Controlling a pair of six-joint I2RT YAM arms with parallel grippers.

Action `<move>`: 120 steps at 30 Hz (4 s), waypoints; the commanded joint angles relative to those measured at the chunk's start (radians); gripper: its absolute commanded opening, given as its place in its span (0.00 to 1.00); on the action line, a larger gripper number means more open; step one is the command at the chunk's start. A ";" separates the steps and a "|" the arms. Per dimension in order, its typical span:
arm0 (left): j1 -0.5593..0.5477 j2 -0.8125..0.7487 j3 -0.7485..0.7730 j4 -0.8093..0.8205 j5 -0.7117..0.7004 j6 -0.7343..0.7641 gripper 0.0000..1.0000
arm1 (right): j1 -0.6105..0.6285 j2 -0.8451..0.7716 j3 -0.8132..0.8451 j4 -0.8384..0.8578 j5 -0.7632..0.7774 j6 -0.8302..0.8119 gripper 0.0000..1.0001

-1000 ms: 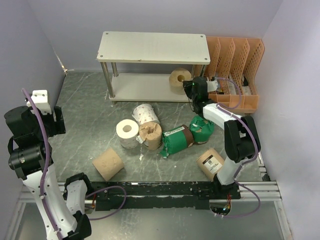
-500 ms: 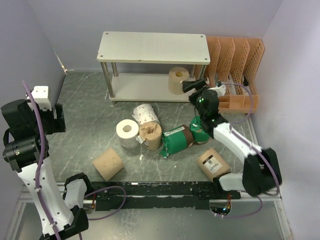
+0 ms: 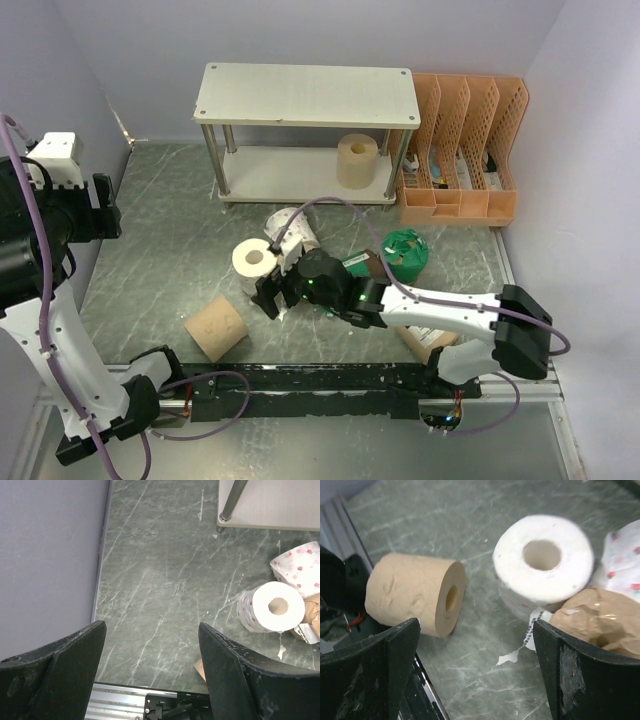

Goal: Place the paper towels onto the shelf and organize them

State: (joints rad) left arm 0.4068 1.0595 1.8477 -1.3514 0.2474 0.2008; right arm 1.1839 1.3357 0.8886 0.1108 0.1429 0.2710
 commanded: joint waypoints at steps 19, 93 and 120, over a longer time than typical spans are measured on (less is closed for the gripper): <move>0.000 -0.060 -0.099 -0.020 0.025 -0.007 0.86 | 0.005 0.520 0.131 0.328 -0.430 0.141 0.88; 0.000 -0.168 -0.455 0.173 -0.066 0.025 0.80 | -0.414 0.676 0.877 -0.273 0.322 -0.981 0.00; 0.000 -0.162 -0.459 0.156 -0.088 0.045 0.80 | -0.521 0.691 0.805 -0.135 0.401 -1.043 0.05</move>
State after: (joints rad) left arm 0.4068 0.8978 1.3926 -1.2079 0.1753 0.2398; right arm 0.6643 2.0979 1.7302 -0.1078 0.4950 -0.7326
